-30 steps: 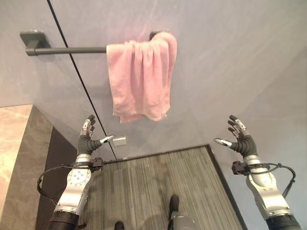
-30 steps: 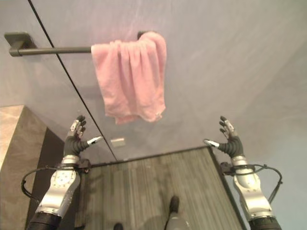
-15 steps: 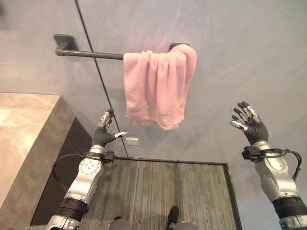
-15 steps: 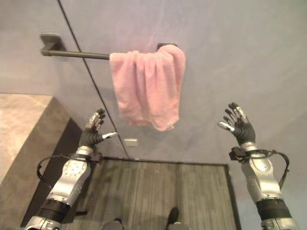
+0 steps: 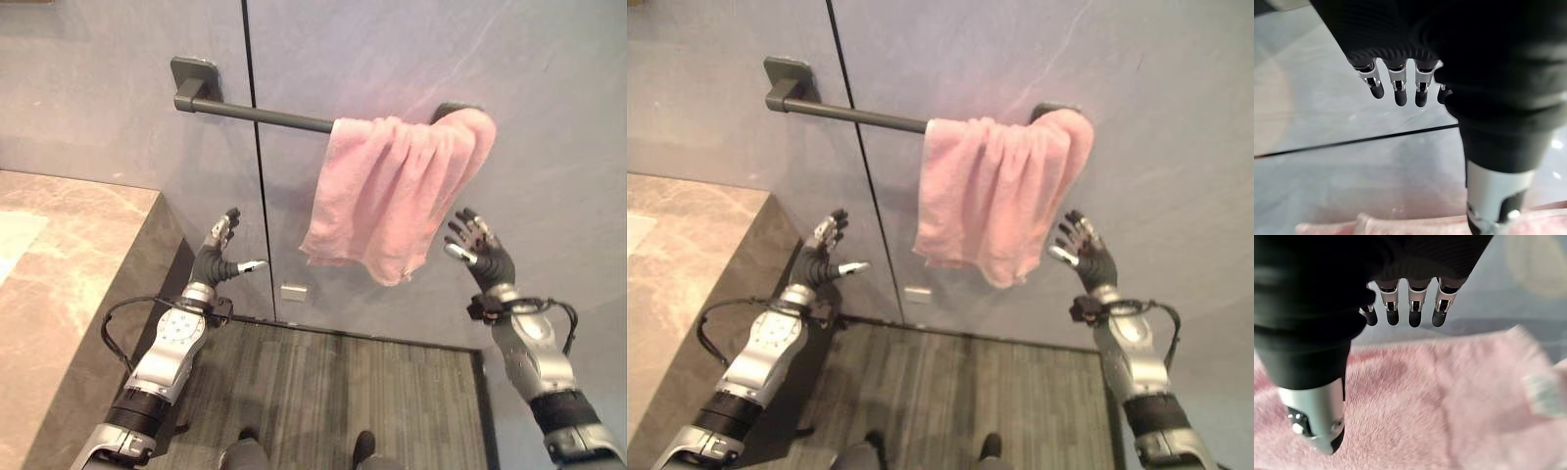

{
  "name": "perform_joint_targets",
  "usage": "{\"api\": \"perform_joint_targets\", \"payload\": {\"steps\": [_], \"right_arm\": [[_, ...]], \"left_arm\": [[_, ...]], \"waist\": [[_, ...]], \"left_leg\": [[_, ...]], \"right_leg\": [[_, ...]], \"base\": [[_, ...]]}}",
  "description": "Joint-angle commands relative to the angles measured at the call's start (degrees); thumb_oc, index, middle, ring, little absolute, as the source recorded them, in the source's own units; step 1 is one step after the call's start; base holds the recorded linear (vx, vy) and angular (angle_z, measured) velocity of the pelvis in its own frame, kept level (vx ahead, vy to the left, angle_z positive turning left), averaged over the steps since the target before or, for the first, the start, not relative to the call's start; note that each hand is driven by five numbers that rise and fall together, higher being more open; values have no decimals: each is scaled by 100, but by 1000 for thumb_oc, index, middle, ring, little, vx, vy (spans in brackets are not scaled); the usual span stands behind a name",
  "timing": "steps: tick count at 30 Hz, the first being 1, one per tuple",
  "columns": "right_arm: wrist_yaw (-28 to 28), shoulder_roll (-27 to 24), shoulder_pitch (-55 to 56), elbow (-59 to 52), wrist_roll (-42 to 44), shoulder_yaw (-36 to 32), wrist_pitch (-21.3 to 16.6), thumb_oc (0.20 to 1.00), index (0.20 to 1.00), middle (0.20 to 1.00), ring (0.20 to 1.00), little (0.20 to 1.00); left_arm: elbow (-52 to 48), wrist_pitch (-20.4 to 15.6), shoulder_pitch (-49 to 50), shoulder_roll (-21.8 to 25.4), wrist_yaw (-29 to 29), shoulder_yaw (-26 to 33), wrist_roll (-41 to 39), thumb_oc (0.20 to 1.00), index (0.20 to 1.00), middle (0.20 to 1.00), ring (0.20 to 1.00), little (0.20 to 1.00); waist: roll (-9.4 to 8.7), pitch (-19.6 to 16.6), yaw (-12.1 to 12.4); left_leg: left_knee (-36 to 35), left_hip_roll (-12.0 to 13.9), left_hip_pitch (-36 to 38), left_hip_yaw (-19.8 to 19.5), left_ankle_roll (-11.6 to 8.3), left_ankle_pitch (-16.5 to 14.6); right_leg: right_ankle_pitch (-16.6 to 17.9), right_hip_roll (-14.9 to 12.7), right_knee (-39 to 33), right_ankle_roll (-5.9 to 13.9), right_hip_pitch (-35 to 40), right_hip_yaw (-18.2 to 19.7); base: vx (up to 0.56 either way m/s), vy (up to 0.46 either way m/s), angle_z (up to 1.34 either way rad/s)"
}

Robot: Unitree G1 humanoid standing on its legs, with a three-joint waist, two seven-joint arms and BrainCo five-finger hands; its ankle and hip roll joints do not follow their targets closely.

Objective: Put brush and paste in cup on sink, flatten towel.

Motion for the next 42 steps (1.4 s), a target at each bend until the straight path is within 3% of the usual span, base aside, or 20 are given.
{"api": "perform_joint_targets", "payload": {"steps": [1,2,3,5,6,7,8,11,17,24,25,26,27,29,31,36,42], "right_arm": [[-86,-203,-563,217,-87,176,-176,1000,1000,1000,1000,1000],[-97,-197,-591,249,-117,239,-171,1000,1000,1000,1000,1000],[-77,-249,-705,386,-124,328,-107,1000,1000,1000,1000,1000],[-84,-239,-800,423,-122,346,-102,1000,1000,1000,1000,1000],[-137,-235,-857,467,-151,371,-106,1000,1000,1000,1000,1000],[-306,-276,-861,593,-450,382,-189,1000,1000,1000,1000,1000],[-217,-362,-775,413,-631,367,-91,1000,1000,1000,1000,1000],[-275,-475,-825,448,-846,404,-62,1000,1000,1000,1000,1000],[-217,-628,-717,559,-929,373,21,1000,1000,1000,1000,1000],[-47,-322,-1141,1142,-629,888,169,1000,1000,1000,1000,1000],[-1,-244,-1296,1376,-513,1053,272,931,931,931,931,931],[104,-196,-1386,1443,-429,1181,338,755,755,755,755,755],[140,-175,-1477,1511,-387,1292,400,598,598,598,598,598],[230,-56,-1650,1710,-231,1465,491,200,200,200,200,200],[298,-40,-1786,1689,-217,1646,543,200,200,200,200,200],[315,124,-1888,1525,-111,1809,557,200,200,200,200,200],[296,244,-1500,792,96,1515,481,200,200,200,200,200]], "left_arm": [[-60,-237,-329,58,-124,-364,-147,1000,1000,1000,1000,1000],[-50,-222,-349,60,-169,-414,-204,1000,1000,1000,1000,1000],[55,-220,-492,47,-299,-549,-375,1000,1000,1000,1000,1000],[90,-205,-566,50,-350,-587,-456,1000,1000,1000,1000,1000],[137,-185,-603,43,-397,-621,-521,1000,1000,1000,1000,1000],[172,-220,-667,8,-346,-645,-479,1000,1000,1000,1000,1000],[192,-151,-699,31,-478,-680,-627,1000,1000,1000,1000,1000],[340,-155,-902,-161,-559,-915,-532,1000,1000,1000,1000,1000],[202,-42,-810,-259,-686,-1044,-505,1000,1000,1000,1000,1000],[593,112,-1098,-636,-727,-1420,-698,1000,1000,1000,1000,1000],[629,160,-1154,-684,-727,-1507,-687,1000,1000,1000,1000,1000],[662,196,-1199,-715,-738,-1556,-670,1000,1000,1000,1000,1000],[678,212,-1245,-729,-739,-1607,-665,733,733,733,733,733],[775,253,-1323,-784,-764,-1687,-663,325,325,325,325,325],[847,274,-1385,-794,-766,-1736,-662,200,200,200,200,200],[833,295,-1352,-817,-744,-1718,-591,200,200,200,200,200],[524,285,-1022,-621,-689,-1377,-474,200,200,200,200,200]], "waist": [[-37,-307,-6],[-11,-280,-82],[30,-281,-215],[44,-306,-208],[25,-339,-193],[-47,-342,-235],[-78,-355,-329],[-172,-447,-313],[-162,-597,-301],[-90,-609,-307],[-74,-614,-301],[-67,-616,-288],[-54,-606,-284],[-34,-588,-264],[-17,-580,-260],[9,-595,-243],[12,-615,-228]], "left_leg": [[-566,-65,72,-84,30,596],[-612,-90,146,-105,48,555],[-789,-184,340,-192,54,564],[-841,-190,380,-153,25,564],[-886,-207,443,-84,-15,522],[-912,-197,560,-68,-89,378],[-779,-189,527,-159,-92,355],[-692,-193,586,-139,-131,296],[-760,-126,709,-159,-223,292],[-797,-3,721,-203,-330,356],[-827,18,760,-196,-350,379],[-841,25,763,-196,-364,399],[-852,34,759,-202,-376,418],[-888,55,752,-212,-395,458],[-934,63,755,-221,-411,501],[-1019,47,773,-245,-415,543],[-1087,-7,833,-247,-385,513]], "right_leg": [[74,-308,1959,738,73,96],[-65,-101,2137,765,-79,279],[-420,402,1873,674,-415,570],[-443,372,1514,630,-361,344],[-496,244,937,564,-262,33],[-350,245,-93,580,-271,-131],[-219,233,76,672,-258,264],[-232,323,-278,633,-81,280],[-253,441,-645,596,280,69],[-413,565,-650,477,348,-7],[-423,589,-693,460,417,-32],[-427,603,-705,454,427,-43],[-433,610,-709,448,427,-53],[-439,621,-713,434,428,-64],[-438,636,-724,430,434,-74],[-424,646,-777,427,489,-96],[-364,612,-892,457,575,-86]], "base": [[122,257,-12],[209,253,-10],[237,188,-14],[147,65,-14],[175,-73,-16],[226,-82,-13],[197,-88,-9],[137,-55,46],[137,-87,-2],[63,-62,7],[97,-71,3],[79,-59,-1],[36,-38,-2],[0,0,0],[8,-7,2],[0,0,0],[-1,25,0]]}}
